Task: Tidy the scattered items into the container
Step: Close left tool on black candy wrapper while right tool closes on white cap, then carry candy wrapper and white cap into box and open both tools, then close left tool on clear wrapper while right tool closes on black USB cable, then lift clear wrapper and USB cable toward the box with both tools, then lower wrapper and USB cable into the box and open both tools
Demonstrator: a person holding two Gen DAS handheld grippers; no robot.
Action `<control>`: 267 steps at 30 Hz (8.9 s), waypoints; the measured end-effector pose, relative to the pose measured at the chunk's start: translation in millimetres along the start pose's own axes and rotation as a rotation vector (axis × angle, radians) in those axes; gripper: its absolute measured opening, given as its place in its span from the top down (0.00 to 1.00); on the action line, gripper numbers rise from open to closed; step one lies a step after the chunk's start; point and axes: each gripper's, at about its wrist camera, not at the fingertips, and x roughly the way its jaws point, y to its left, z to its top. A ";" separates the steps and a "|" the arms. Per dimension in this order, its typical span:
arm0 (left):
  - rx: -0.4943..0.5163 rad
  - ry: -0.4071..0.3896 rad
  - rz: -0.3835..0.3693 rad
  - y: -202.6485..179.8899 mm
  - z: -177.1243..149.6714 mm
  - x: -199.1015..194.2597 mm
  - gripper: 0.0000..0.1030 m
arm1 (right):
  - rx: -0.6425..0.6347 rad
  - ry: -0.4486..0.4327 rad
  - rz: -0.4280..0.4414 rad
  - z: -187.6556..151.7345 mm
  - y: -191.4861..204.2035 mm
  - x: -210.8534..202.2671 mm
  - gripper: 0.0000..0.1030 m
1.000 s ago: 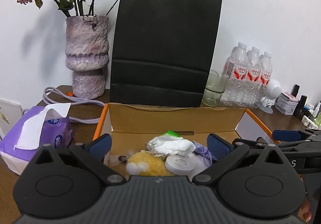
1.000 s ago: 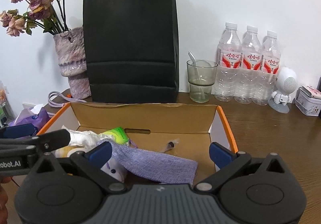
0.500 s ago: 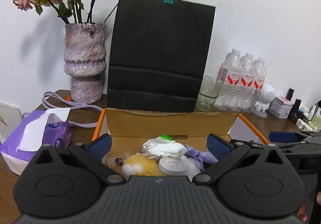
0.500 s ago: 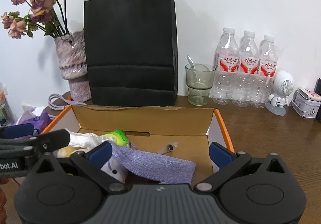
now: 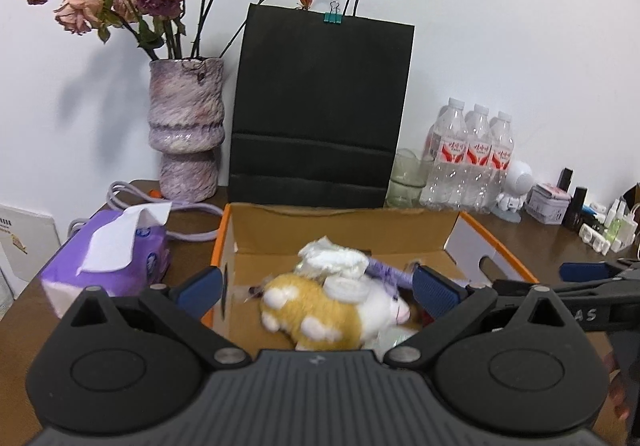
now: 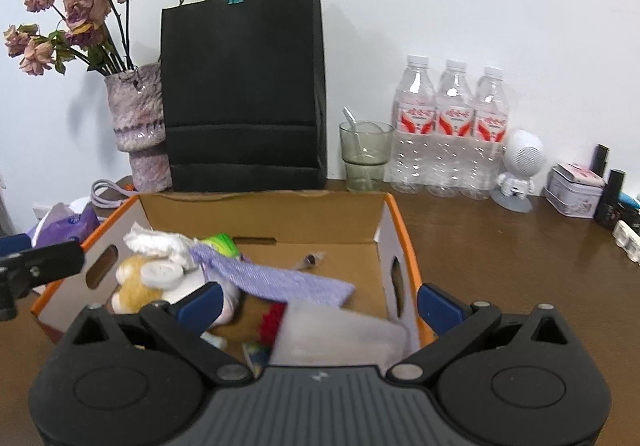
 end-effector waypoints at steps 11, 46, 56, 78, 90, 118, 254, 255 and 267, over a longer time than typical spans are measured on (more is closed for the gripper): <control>0.047 0.092 0.038 15.7 -47.4 -20.0 0.00 | -0.021 0.025 -0.018 -51.9 -15.4 -37.5 0.00; 0.094 0.186 -0.030 -14.1 -90.3 20.5 0.78 | -0.058 0.052 0.090 -100.2 10.9 -11.5 0.62; 0.084 0.147 -0.043 -12.1 -89.8 4.4 0.78 | -0.054 0.010 0.091 -99.7 11.5 -22.6 0.62; 0.100 -0.032 -0.112 -20.1 -35.8 -31.6 0.78 | -0.149 -0.163 0.103 -63.6 31.1 -62.2 0.62; 0.008 -0.098 -0.099 -9.3 1.6 -4.0 0.78 | -0.136 -0.219 0.117 -20.3 39.6 -43.3 0.62; -0.058 0.034 0.031 12.3 14.5 79.8 0.00 | -0.036 -0.035 0.041 18.5 9.9 60.5 0.00; -0.039 0.009 -0.058 8.8 13.1 71.7 0.83 | -0.033 -0.080 0.153 19.3 22.9 45.2 0.33; -0.048 0.007 -0.049 9.9 12.8 71.6 0.83 | -0.034 -0.076 0.151 18.6 22.8 45.9 0.33; -0.069 0.008 0.059 11.6 14.2 66.1 0.00 | -0.040 -0.039 0.094 18.5 20.0 46.8 0.00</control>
